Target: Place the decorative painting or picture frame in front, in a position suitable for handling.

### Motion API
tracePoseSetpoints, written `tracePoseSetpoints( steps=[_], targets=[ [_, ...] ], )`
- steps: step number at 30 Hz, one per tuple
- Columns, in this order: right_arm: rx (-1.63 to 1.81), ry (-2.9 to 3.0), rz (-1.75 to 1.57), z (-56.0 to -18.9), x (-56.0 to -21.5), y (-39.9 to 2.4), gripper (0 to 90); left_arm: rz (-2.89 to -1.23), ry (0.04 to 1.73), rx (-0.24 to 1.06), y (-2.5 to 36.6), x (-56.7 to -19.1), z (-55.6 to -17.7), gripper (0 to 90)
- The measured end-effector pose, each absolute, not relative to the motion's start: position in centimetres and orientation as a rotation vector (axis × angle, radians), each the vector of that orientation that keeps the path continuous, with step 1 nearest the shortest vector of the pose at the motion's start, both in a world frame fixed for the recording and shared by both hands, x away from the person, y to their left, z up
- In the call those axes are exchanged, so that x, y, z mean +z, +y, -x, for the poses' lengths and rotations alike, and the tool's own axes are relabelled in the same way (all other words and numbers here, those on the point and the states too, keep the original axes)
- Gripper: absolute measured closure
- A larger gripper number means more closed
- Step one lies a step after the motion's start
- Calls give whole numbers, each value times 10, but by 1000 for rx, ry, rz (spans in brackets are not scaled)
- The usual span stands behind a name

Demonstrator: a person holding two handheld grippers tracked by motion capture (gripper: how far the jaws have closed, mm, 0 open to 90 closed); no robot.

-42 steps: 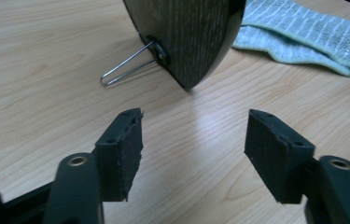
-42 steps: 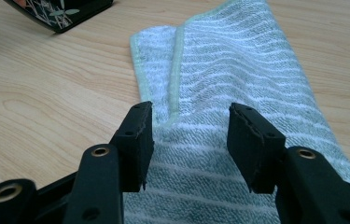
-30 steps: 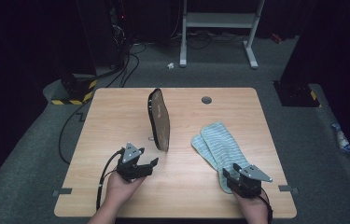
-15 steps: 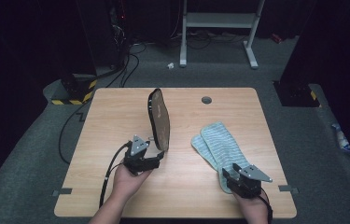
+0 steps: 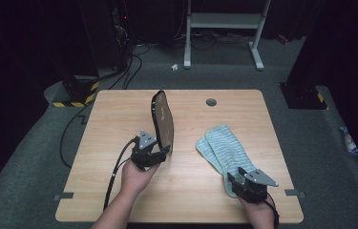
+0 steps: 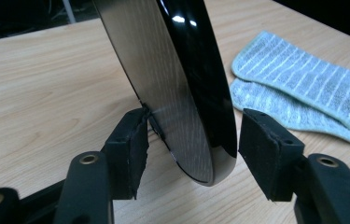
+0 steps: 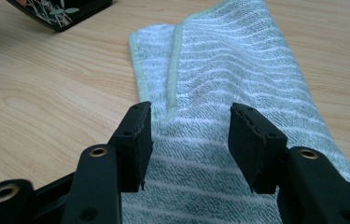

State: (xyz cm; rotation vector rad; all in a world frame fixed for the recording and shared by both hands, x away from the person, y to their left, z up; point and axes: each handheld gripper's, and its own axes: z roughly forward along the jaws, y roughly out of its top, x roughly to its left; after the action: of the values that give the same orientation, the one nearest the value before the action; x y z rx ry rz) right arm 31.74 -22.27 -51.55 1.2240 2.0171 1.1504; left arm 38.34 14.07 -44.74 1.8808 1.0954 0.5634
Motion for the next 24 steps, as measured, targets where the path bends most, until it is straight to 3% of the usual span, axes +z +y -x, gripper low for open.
tracePoseSetpoints(
  steps=[16,24],
  targets=[
    [1149,2027,-1222,-318,-517,-220,490,-1866,1104,609,136,-444,-383,581],
    [1151,2030,-1219,-318,-517,-220,489,-1872,1101,618,138,-443,-381,601]
  ],
)
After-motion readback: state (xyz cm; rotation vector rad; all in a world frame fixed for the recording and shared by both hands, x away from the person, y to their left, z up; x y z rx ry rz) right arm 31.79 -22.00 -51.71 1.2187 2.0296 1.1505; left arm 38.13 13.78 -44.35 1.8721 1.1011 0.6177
